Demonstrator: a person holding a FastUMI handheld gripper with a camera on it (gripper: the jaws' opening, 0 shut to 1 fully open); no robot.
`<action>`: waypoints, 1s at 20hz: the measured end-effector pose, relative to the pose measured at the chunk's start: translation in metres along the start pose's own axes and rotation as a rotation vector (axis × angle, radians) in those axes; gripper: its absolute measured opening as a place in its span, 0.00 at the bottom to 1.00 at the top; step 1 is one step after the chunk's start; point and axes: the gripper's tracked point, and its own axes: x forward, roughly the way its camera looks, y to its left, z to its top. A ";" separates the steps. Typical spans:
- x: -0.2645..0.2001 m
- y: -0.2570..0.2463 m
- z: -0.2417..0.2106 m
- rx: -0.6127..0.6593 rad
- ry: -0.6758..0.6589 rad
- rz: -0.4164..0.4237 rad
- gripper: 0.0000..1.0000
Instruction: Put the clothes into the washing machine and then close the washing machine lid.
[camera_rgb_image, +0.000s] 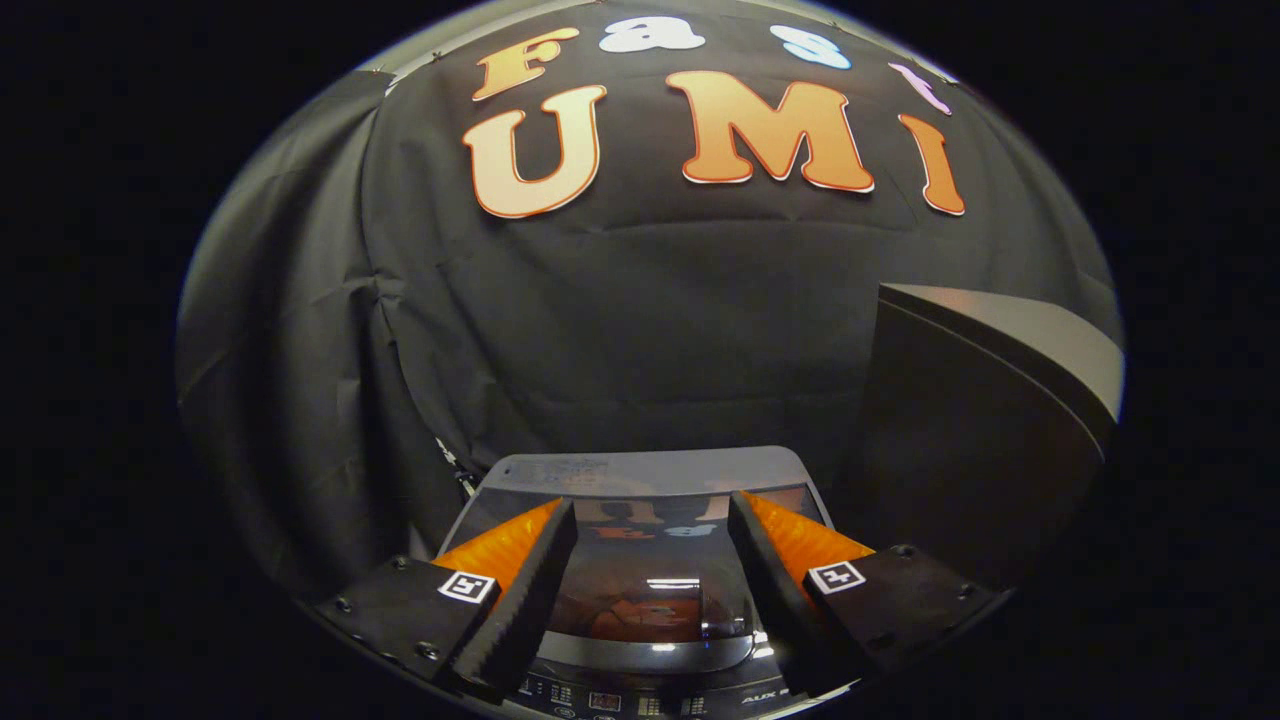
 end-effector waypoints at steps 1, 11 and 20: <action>-0.006 0.002 0.009 -0.004 -0.018 0.007 0.98; -0.076 0.018 0.107 -0.072 -0.248 0.046 0.98; -0.114 0.015 0.144 -0.095 -0.356 0.046 0.98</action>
